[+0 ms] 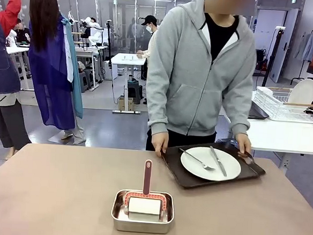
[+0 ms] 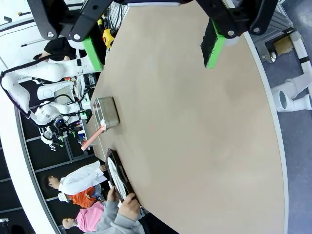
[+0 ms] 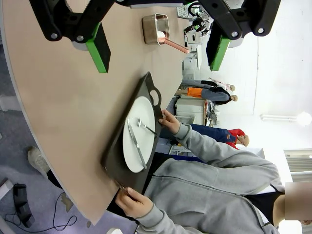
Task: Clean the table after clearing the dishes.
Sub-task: When the right (or left) Handle tray is removed, use the right hand (or left hand) to clean the right (or left) side of the table with the Lint Roller.
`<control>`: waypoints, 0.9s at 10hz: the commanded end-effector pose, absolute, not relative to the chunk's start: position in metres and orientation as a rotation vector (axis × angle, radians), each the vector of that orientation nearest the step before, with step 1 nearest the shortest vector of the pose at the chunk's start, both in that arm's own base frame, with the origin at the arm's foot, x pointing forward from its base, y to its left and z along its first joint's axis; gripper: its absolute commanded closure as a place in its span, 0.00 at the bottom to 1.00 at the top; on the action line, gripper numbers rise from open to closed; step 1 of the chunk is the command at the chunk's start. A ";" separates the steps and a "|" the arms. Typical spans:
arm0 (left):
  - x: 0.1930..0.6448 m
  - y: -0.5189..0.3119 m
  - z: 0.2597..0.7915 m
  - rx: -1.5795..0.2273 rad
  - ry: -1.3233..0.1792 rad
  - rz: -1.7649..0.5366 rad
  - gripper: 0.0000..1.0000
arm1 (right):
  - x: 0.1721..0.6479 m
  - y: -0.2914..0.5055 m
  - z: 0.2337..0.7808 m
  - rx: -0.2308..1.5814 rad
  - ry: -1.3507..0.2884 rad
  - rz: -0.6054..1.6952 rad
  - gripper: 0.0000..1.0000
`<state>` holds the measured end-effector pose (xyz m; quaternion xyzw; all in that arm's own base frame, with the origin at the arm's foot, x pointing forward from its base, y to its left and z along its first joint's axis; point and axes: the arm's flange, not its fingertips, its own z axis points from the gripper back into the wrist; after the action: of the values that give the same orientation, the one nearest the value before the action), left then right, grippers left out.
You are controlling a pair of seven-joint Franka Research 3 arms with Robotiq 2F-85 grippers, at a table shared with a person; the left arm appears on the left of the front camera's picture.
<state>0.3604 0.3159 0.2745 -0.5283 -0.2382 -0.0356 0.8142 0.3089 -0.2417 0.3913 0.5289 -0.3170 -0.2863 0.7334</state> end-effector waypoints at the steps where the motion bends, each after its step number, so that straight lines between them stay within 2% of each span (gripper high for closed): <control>1: 0.356 0.317 0.278 -1.120 -0.493 -0.078 0.00 | 0.308 -0.241 0.393 1.168 -0.702 -0.626 0.00; 8: 0.356 0.317 0.278 -1.120 -0.493 -0.078 0.00 | 0.309 -0.242 0.391 1.163 -0.697 -0.630 0.00; 9: 0.356 0.317 0.278 -1.120 -0.493 -0.078 0.00 | 0.334 -0.219 0.425 1.080 -0.659 -0.546 0.00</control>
<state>0.3604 0.3158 0.2745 -0.5283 -0.2382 -0.0356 0.8142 0.3160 -0.2358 0.3985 0.5229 -0.3150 -0.2724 0.7438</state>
